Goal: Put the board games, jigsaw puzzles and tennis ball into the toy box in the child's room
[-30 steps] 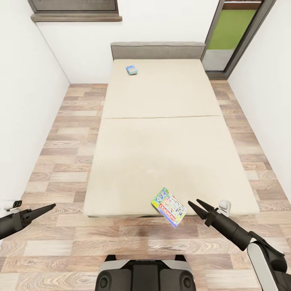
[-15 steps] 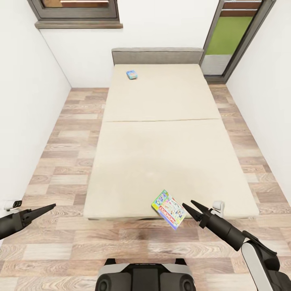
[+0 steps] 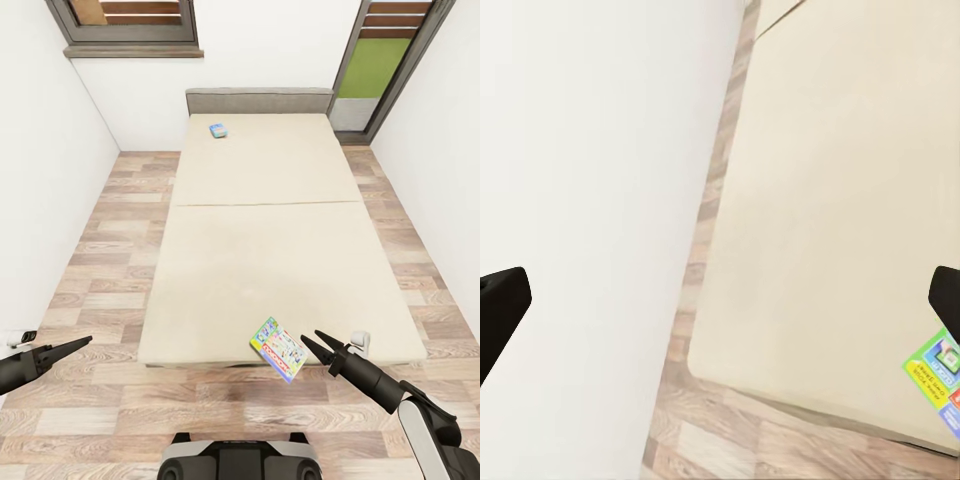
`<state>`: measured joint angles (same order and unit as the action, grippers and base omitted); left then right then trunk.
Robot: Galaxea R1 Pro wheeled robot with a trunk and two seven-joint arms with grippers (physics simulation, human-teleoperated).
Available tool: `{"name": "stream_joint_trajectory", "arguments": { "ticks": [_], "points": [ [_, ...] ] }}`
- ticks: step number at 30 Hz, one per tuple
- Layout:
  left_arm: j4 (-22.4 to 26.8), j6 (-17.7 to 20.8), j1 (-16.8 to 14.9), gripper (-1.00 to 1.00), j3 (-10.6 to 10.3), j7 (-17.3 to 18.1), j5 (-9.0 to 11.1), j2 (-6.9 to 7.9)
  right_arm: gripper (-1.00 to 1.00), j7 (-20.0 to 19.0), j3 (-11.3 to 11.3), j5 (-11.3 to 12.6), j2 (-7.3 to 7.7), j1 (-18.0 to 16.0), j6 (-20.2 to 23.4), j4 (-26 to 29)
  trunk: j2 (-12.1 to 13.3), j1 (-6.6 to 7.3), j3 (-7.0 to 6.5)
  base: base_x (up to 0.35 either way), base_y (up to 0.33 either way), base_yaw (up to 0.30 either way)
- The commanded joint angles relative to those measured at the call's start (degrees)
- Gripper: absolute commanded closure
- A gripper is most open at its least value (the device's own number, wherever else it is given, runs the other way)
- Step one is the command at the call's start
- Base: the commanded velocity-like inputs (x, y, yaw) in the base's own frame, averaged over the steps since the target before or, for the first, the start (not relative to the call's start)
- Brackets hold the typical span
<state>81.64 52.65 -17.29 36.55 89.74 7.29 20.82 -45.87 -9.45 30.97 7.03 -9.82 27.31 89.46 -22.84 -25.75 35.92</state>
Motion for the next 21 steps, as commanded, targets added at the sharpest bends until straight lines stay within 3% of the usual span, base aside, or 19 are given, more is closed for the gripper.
{"name": "stream_joint_trajectory", "arguments": {
  "ticks": [1,21],
  "points": [
    [0.01,0.61,-0.02,-1.00,0.01,0.26,-0.08,0.01,-1.00,-0.05,-0.04,0.41,0.01,-0.02,0.46,0.01,-0.08,-0.03,-0.03,0.000,0.000,0.000],
    [0.01,0.61,-0.02,-1.00,0.01,0.26,-0.08,0.01,-1.00,1.59,-0.04,0.41,-0.01,-0.02,0.46,0.01,-0.08,-0.03,-1.94,0.000,0.000,0.000]
  ]
}}
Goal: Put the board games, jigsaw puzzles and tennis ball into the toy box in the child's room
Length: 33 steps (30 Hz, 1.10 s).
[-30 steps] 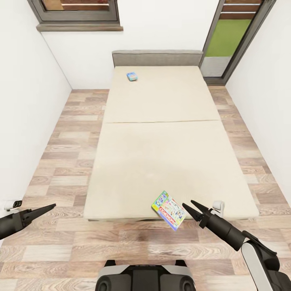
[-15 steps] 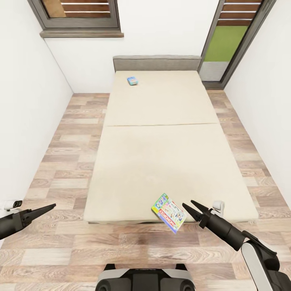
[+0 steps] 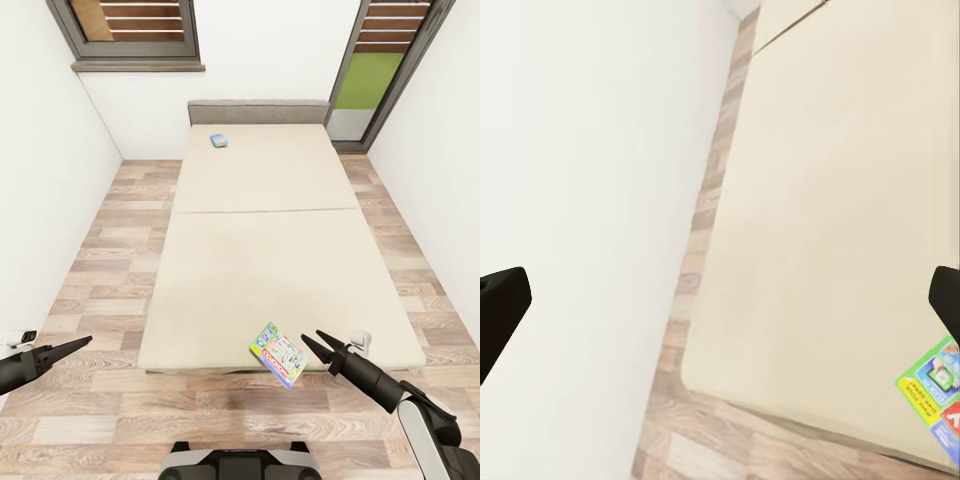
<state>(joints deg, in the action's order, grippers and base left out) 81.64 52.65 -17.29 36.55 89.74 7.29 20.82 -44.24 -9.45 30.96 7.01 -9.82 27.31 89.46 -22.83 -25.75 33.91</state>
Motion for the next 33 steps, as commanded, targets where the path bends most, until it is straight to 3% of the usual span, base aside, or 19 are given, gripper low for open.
{"name": "stream_joint_trajectory", "arguments": {
  "ticks": [1,20,27,33],
  "points": [
    [0.01,0.61,-0.02,-1.00,0.01,0.26,-0.11,0.01,-1.00,0.43,-0.01,0.42,-0.01,-0.03,0.45,0.01,-0.08,-0.03,-0.03,0.000,0.000,0.000],
    [0.01,0.61,-0.02,-1.00,-0.14,0.26,-0.17,-0.07,-1.00,1.77,1.22,0.42,-0.03,-0.03,0.03,0.01,-0.08,-0.03,-1.84,0.000,0.000,0.000],
    [0.01,0.61,-0.02,-1.00,-2.79,0.26,-0.30,-0.08,-1.00,1.79,1.27,0.42,-0.04,-0.03,-0.02,-0.25,-0.08,-0.03,-2.51,0.000,0.000,0.000],
    [0.01,0.61,-0.02,-1.00,-3.38,0.26,-0.36,-0.03,-1.00,1.79,1.28,0.42,-0.06,-0.03,-0.41,-0.40,-0.08,-0.03,-3.08,0.000,0.000,0.000]
  ]
}}
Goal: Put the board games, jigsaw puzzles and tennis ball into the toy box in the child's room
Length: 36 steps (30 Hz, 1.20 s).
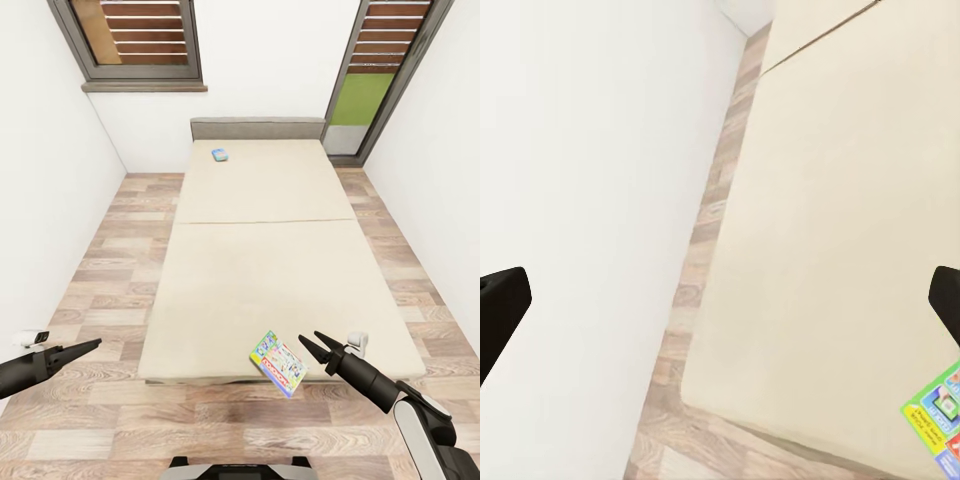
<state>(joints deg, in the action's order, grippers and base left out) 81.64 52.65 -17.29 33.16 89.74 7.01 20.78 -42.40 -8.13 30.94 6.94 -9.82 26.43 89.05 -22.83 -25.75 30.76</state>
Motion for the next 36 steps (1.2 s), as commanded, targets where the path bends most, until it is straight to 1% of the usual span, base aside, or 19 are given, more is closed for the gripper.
{"name": "stream_joint_trajectory", "arguments": {
  "ticks": [1,28,36],
  "points": [
    [0.01,0.61,-0.03,-1.00,-0.01,0.26,-0.09,0.02,-1.00,-0.05,-0.04,0.43,0.00,-0.03,0.45,0.01,-0.09,-0.03,-0.02,0.000,0.000,0.000],
    [0.01,0.61,-0.03,-1.00,-0.11,0.26,-0.16,-0.02,-1.00,-0.05,-0.04,0.43,0.00,-0.03,0.30,-0.02,-0.09,-0.03,-2.60,0.000,0.000,0.000],
    [0.01,0.61,-0.03,-1.00,-0.12,0.26,-0.16,0.00,-1.00,-0.05,0.19,0.43,0.00,-0.03,0.29,-0.04,-0.09,-0.03,-3.37,0.000,0.000,0.043]
  ]
}}
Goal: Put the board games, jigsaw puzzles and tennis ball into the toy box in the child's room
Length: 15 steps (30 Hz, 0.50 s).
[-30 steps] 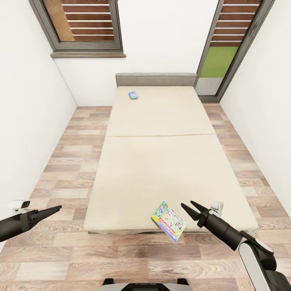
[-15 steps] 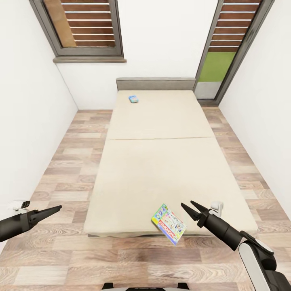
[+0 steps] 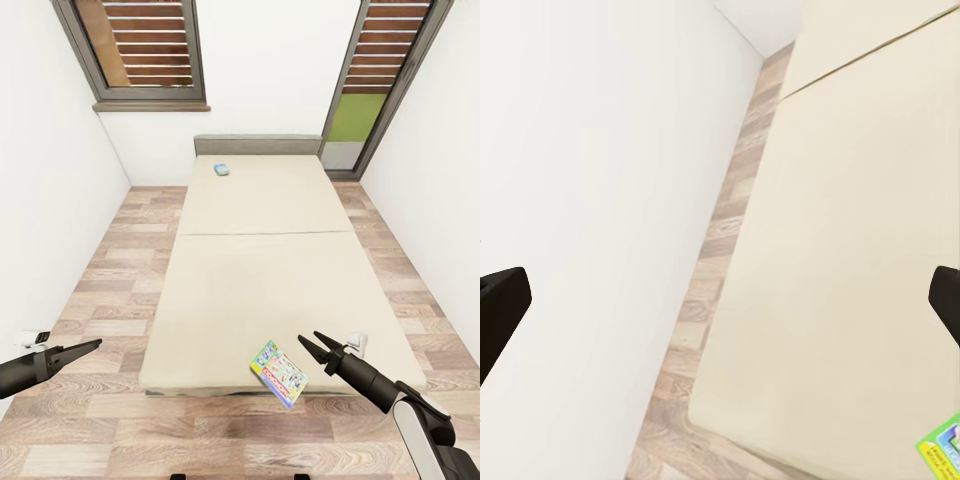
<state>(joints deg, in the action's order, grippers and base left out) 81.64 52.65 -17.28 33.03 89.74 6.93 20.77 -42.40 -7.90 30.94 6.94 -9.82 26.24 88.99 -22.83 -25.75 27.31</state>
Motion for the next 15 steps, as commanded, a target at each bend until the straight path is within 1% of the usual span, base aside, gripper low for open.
{"name": "stream_joint_trajectory", "arguments": {
  "ticks": [1,15],
  "points": [
    [0.01,0.61,-0.03,-1.00,-0.01,0.26,-0.08,0.00,-1.00,-0.05,0.05,0.44,0.00,-0.03,0.47,0.01,-0.09,-0.03,-0.02,0.000,0.000,0.059],
    [0.01,0.61,-0.03,-1.00,-0.07,0.26,-0.08,-0.03,-1.00,-0.05,0.43,0.42,0.00,-0.03,0.42,-0.04,-0.09,-0.03,-1.36,0.000,0.000,0.067]
  ]
}}
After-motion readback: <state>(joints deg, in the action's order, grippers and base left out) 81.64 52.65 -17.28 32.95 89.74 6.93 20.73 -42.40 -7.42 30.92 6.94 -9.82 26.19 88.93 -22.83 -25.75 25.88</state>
